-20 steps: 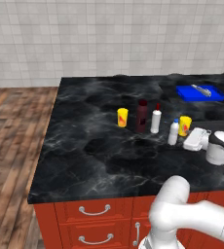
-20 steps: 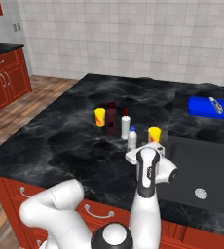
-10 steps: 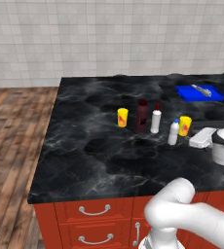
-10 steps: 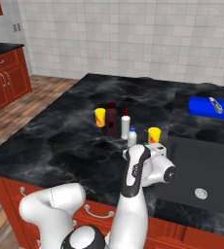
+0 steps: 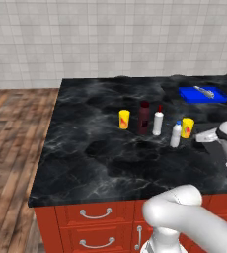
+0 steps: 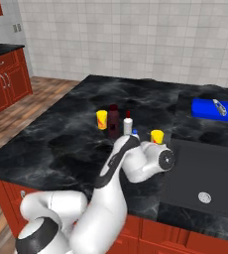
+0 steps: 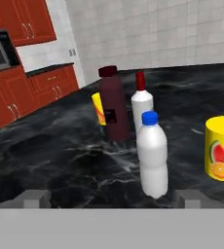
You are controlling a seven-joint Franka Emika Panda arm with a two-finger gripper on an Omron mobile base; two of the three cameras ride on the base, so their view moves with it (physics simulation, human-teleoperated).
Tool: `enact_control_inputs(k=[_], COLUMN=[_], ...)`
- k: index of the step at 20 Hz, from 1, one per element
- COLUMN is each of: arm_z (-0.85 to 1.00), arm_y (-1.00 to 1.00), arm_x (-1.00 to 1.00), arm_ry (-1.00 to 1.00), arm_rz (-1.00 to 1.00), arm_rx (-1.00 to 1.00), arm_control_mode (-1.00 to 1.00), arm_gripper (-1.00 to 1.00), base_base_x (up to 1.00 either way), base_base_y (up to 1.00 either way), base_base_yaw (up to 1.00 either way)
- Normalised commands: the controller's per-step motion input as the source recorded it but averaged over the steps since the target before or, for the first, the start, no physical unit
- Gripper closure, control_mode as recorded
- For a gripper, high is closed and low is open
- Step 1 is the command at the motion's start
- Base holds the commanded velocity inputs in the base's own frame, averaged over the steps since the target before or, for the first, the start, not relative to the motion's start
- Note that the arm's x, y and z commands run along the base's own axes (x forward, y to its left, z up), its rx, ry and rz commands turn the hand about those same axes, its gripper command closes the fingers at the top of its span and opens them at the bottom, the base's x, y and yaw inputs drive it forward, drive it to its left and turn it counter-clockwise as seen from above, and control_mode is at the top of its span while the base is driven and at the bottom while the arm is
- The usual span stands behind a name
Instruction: Place the drinks on the dining counter in a tight cluster.
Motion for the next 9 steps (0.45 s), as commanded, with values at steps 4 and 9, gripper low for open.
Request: enact_control_inputs(k=[4,9], arm_z=[0.51,0.34], arm_y=[0.06,0.17], arm_x=[-0.51,-0.52], arm_ry=[0.31,0.24], arm_rz=[-0.03,-0.06], arm_rx=[0.07,0.02], arm_control_mode=[-1.00,-1.00], arm_gripper=[-1.00,-1.00], base_base_x=[0.00,0.00], base_base_y=[0.00,0.00], base_base_yaw=[0.00,0.00])
